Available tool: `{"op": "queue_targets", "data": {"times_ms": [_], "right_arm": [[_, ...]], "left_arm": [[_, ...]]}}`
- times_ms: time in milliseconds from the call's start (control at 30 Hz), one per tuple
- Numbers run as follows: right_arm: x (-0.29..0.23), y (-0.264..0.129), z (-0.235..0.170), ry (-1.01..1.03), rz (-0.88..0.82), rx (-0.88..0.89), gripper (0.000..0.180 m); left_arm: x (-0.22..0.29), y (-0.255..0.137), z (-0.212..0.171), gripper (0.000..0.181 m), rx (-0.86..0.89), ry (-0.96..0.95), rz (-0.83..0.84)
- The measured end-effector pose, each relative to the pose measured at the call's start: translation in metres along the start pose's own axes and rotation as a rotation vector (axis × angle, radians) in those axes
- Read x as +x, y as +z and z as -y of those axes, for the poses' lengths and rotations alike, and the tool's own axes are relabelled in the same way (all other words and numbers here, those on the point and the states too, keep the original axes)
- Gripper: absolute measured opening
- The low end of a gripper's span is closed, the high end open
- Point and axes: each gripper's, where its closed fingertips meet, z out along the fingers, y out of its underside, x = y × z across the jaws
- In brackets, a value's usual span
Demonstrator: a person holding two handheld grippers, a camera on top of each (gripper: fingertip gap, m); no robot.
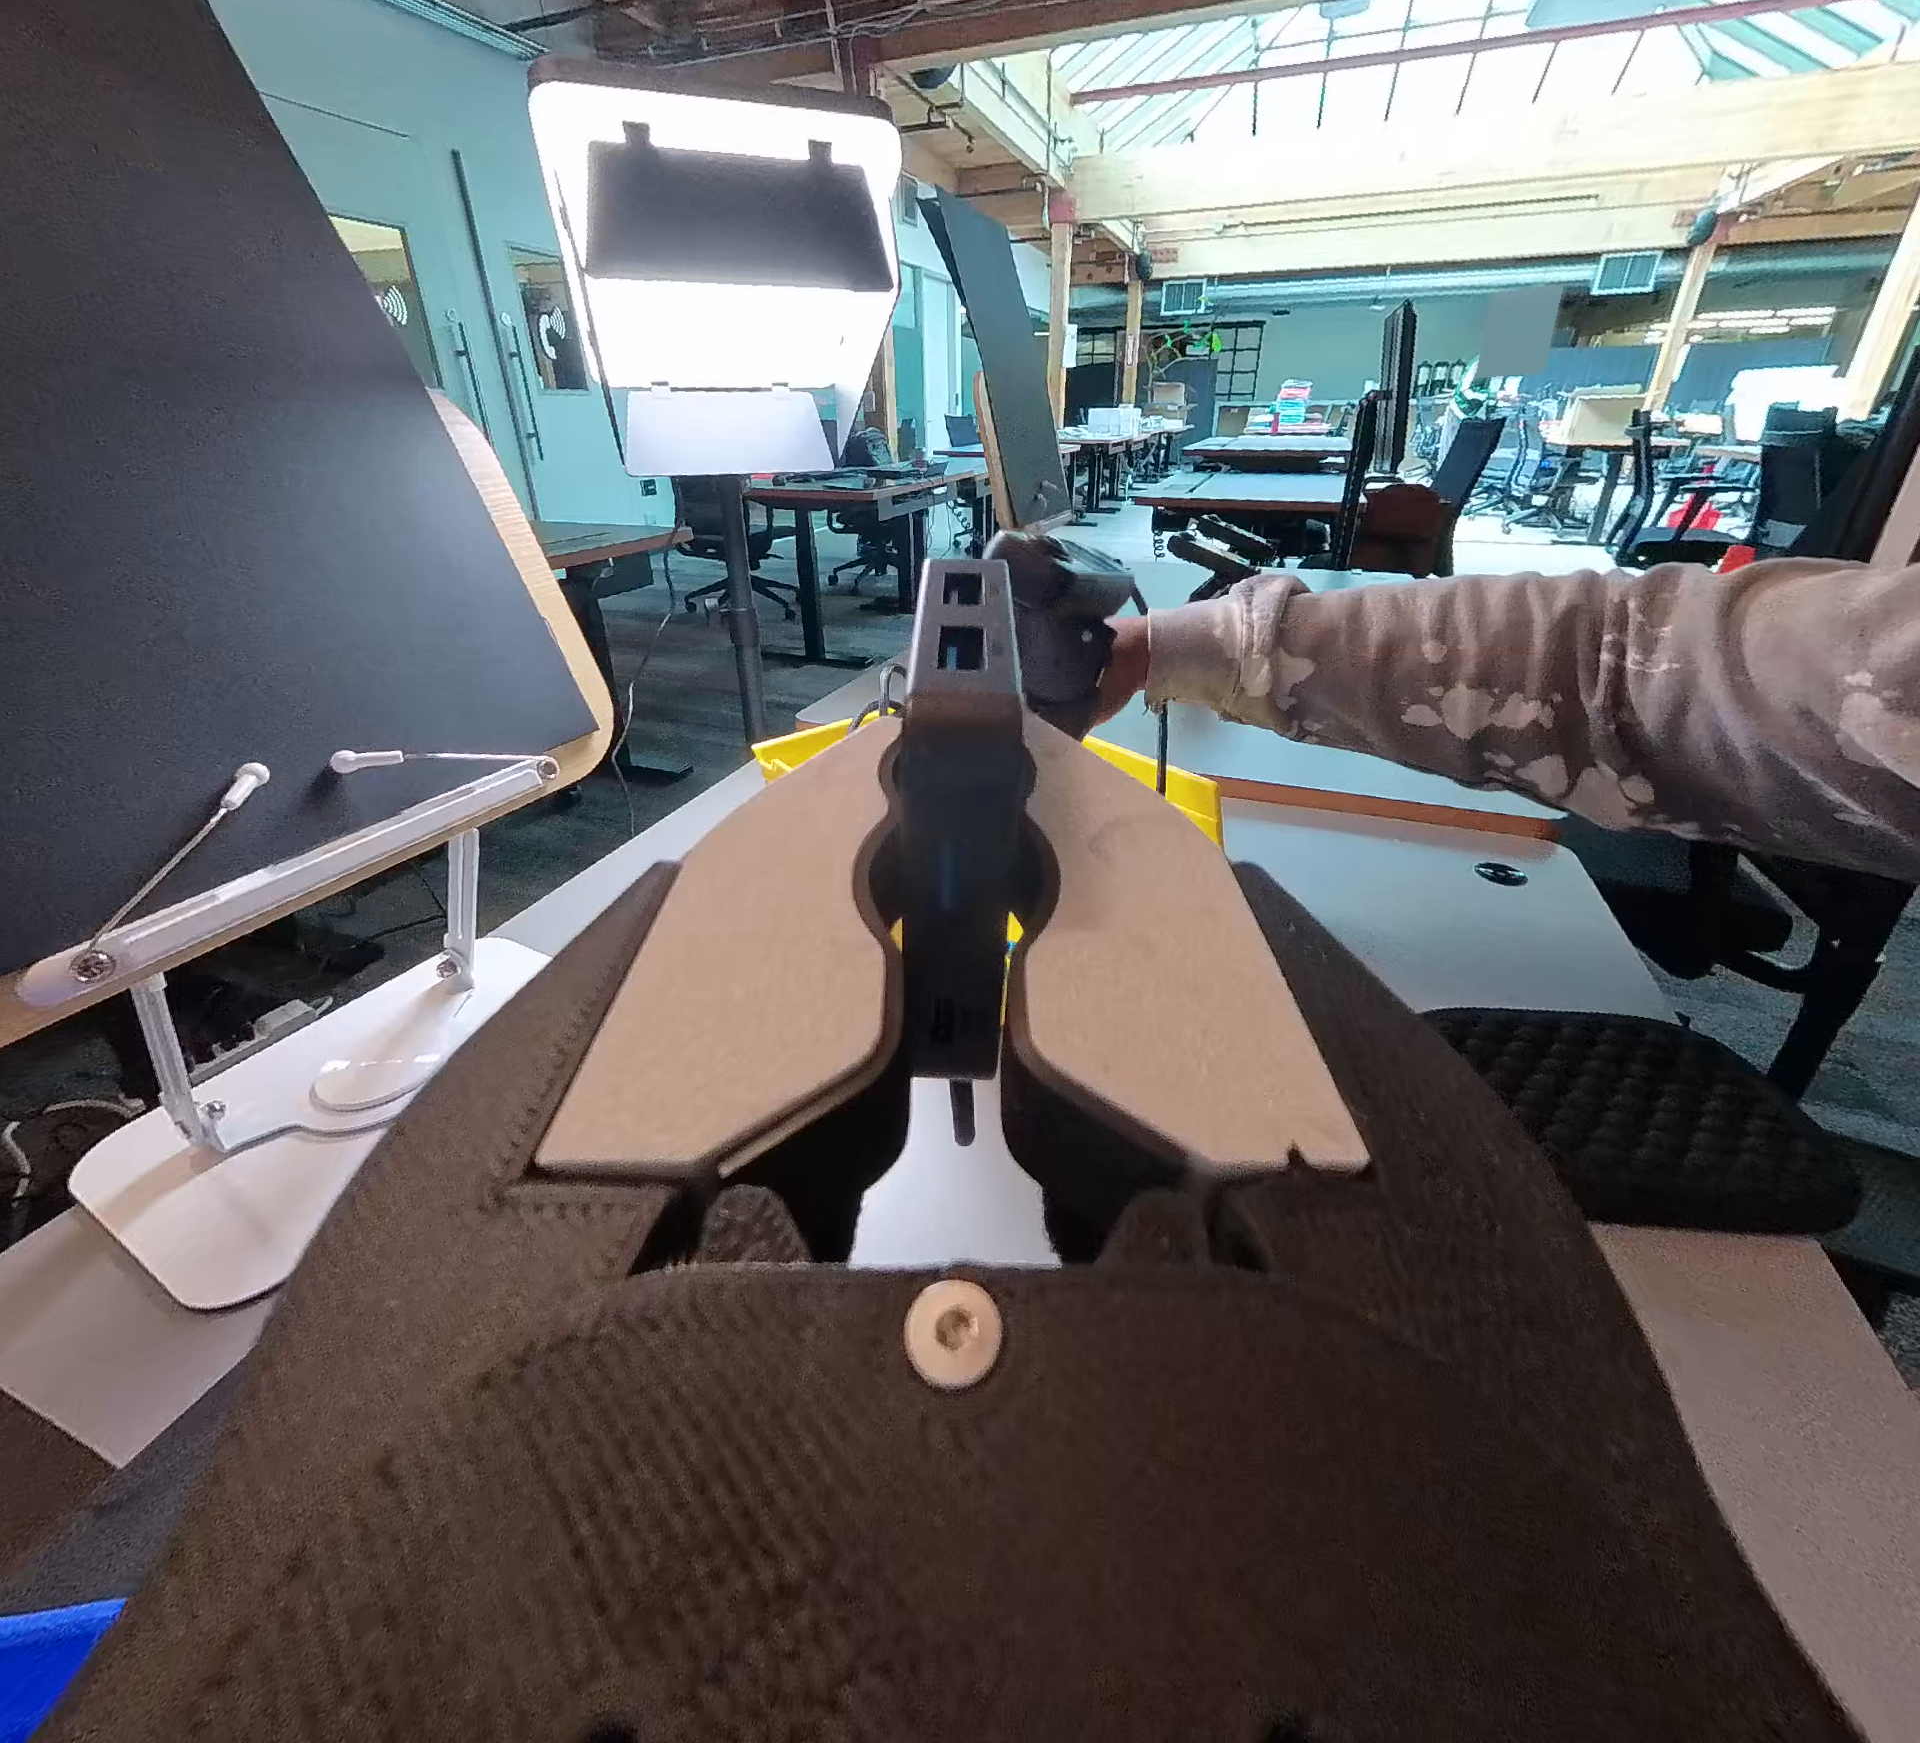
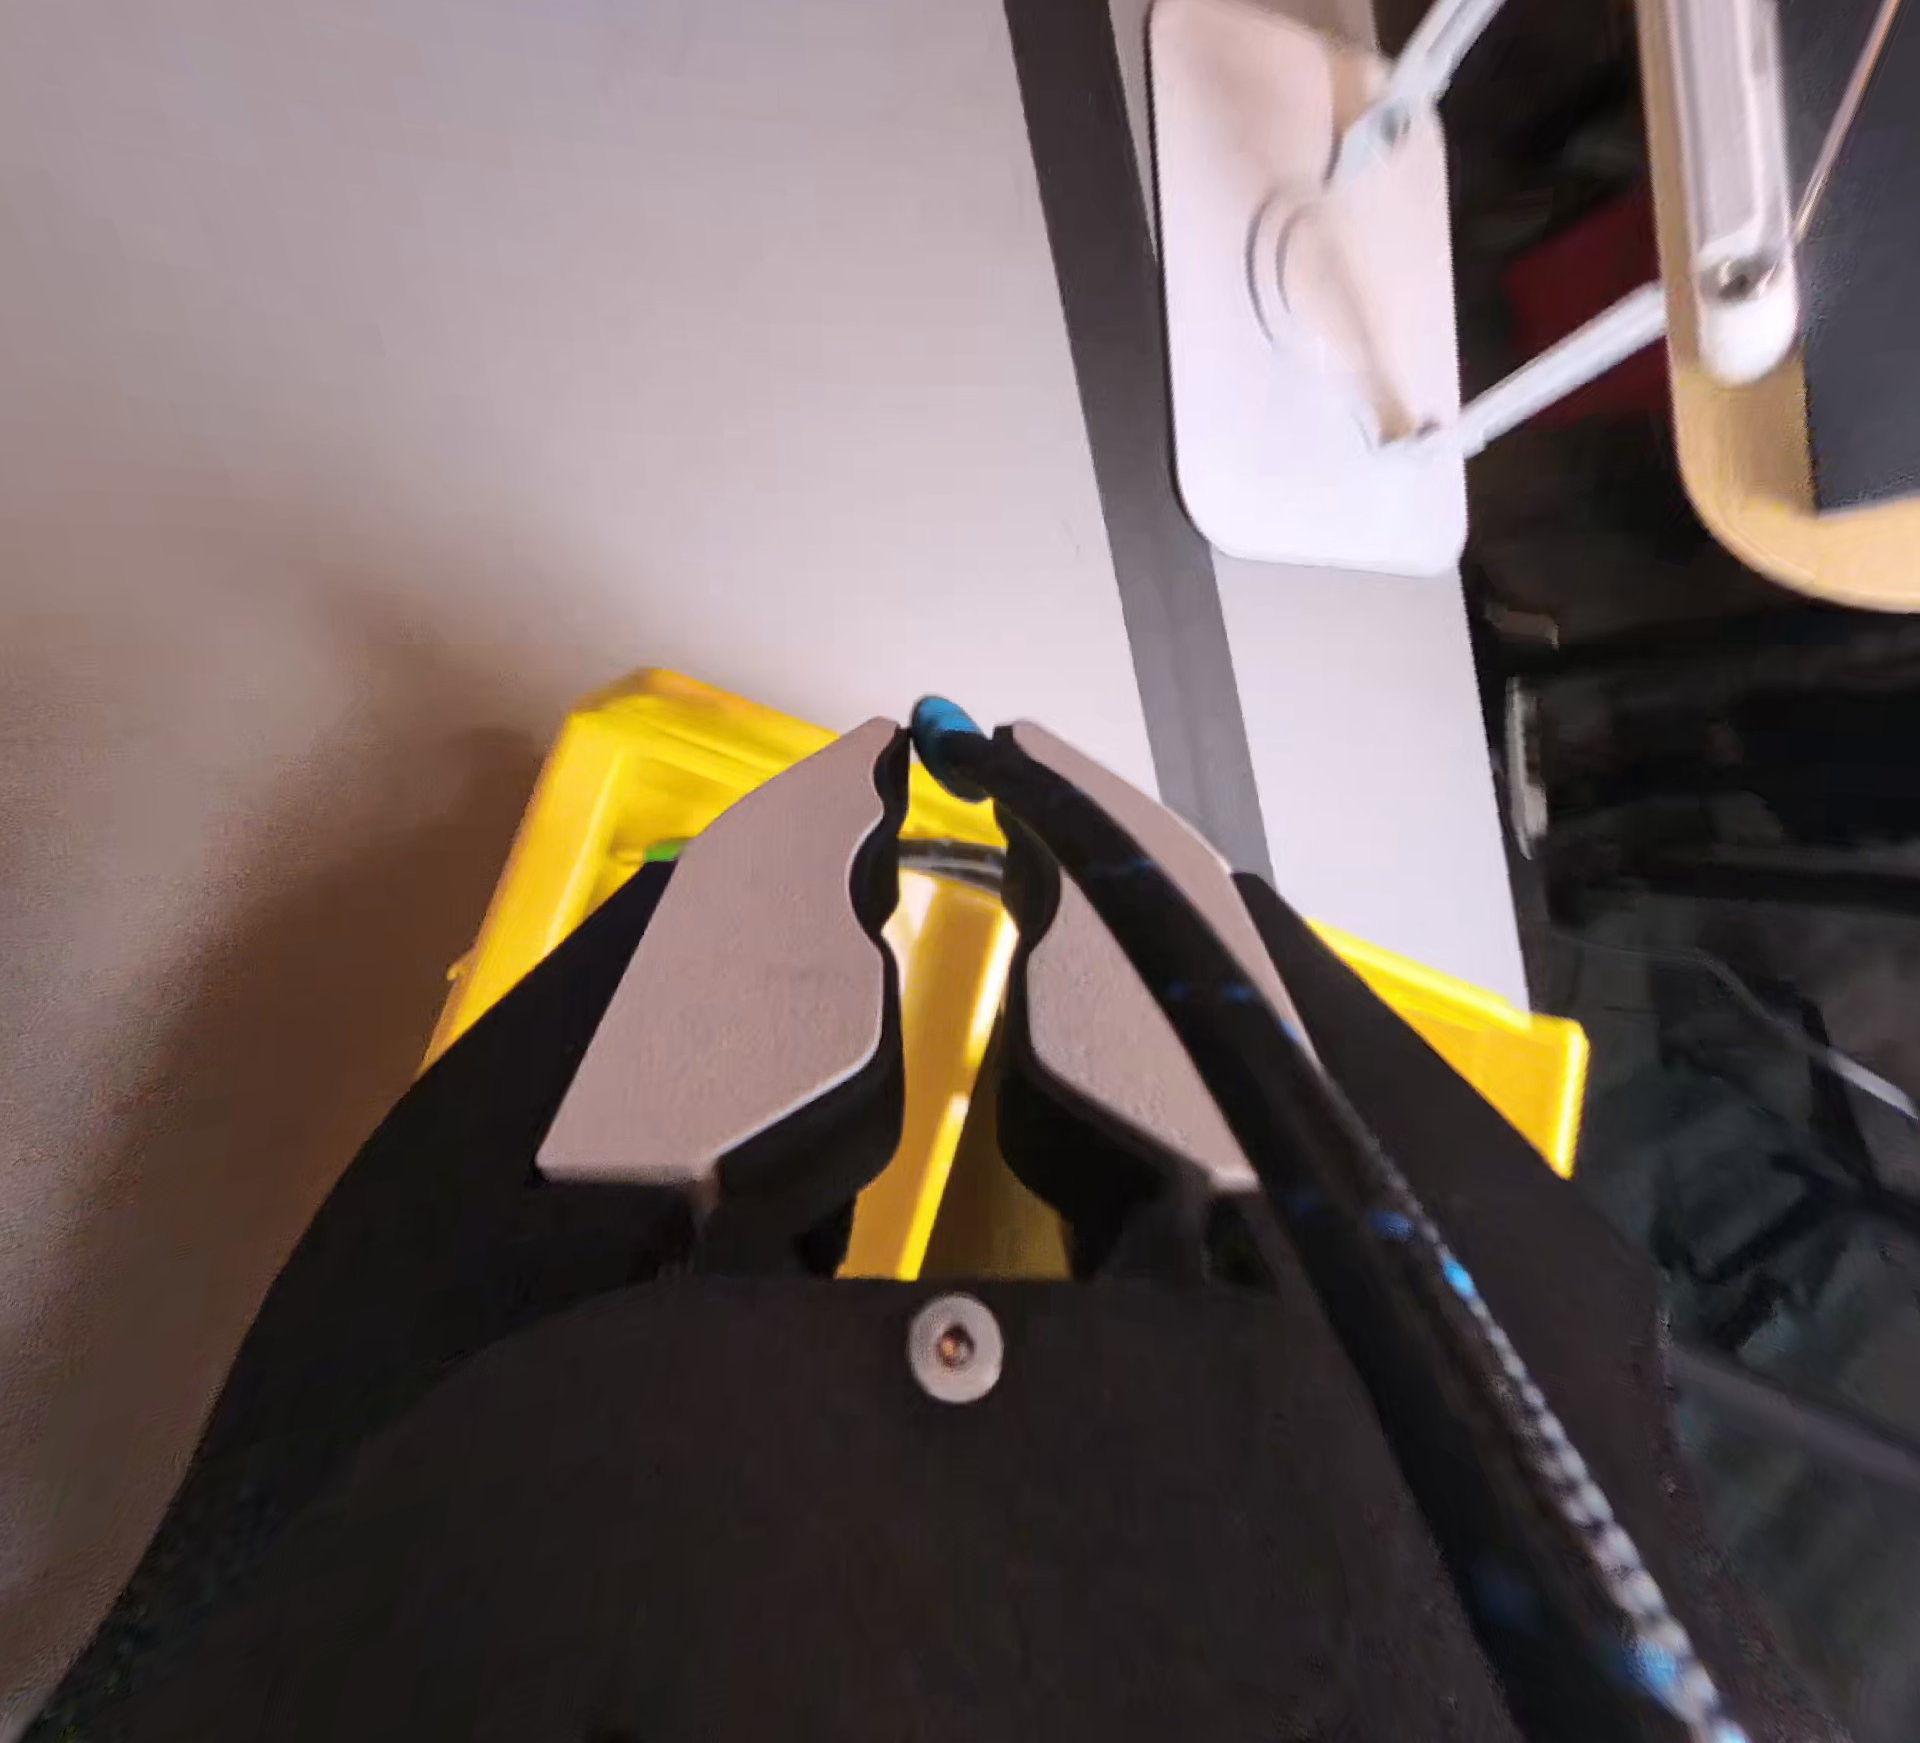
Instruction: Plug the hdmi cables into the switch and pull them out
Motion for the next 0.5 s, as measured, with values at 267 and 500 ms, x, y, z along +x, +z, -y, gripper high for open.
{"op": "queue_targets", "data": {"times_ms": [267, 500], "right_arm": [[-0.037, -0.014, 0.000, 0.161, 0.412, -0.061, 0.015], [-0.047, -0.040, -0.013, 0.271, 0.617, -0.160, 0.015]], "left_arm": [[0.002, 0.006, -0.010, 0.015, -0.045, 0.016, -0.012], [-0.003, 0.005, -0.013, 0.014, -0.058, 0.024, -0.003]]}}
